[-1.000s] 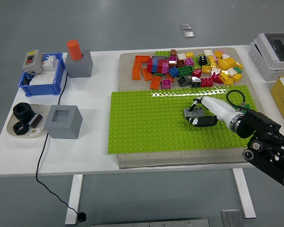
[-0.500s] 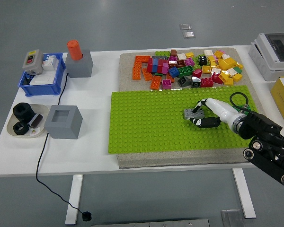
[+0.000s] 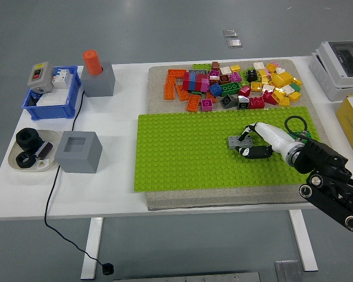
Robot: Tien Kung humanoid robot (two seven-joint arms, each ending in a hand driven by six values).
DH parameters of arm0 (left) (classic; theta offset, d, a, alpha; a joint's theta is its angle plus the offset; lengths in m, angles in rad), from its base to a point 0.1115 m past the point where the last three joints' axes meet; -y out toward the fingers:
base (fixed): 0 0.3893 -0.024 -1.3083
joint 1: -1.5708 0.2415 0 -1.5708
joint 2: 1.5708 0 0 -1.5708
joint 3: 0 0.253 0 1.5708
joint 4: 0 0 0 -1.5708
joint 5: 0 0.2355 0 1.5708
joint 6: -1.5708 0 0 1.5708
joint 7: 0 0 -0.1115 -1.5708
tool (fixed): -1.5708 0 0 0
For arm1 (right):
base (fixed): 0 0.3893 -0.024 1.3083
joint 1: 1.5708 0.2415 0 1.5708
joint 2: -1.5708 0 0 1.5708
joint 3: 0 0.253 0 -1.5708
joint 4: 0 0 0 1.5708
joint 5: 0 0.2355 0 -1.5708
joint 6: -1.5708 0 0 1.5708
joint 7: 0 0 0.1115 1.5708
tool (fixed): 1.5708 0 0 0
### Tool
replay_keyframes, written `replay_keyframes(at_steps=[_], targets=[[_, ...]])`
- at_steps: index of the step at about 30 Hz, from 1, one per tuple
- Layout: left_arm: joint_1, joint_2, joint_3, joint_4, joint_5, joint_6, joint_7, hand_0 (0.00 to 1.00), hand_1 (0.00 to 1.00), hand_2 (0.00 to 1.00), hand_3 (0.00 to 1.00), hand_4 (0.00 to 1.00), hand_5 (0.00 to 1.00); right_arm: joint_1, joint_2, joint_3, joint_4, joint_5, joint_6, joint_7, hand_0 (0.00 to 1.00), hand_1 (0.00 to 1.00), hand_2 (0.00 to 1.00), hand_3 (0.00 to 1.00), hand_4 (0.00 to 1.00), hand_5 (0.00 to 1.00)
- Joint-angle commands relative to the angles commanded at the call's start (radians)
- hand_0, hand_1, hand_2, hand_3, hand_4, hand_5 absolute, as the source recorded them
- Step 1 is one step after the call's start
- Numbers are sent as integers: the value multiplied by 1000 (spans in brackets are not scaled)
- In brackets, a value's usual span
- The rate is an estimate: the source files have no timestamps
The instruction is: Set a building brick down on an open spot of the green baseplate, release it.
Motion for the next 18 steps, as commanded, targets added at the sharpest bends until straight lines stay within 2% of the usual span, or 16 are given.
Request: replay_keyframes(at_steps=[6, 18], targets=[[1, -1, 0, 0, -2, 0, -2, 603, 639, 629, 803, 936, 598, -10, -6, 16, 13, 11, -2, 3, 998, 891, 897, 648, 698, 426], [8, -4, -3, 0, -10, 1, -3, 601, 639, 628, 798, 935, 597, -40, -59, 107, 132, 115, -2, 22, 998, 889, 881, 646, 699, 423]])
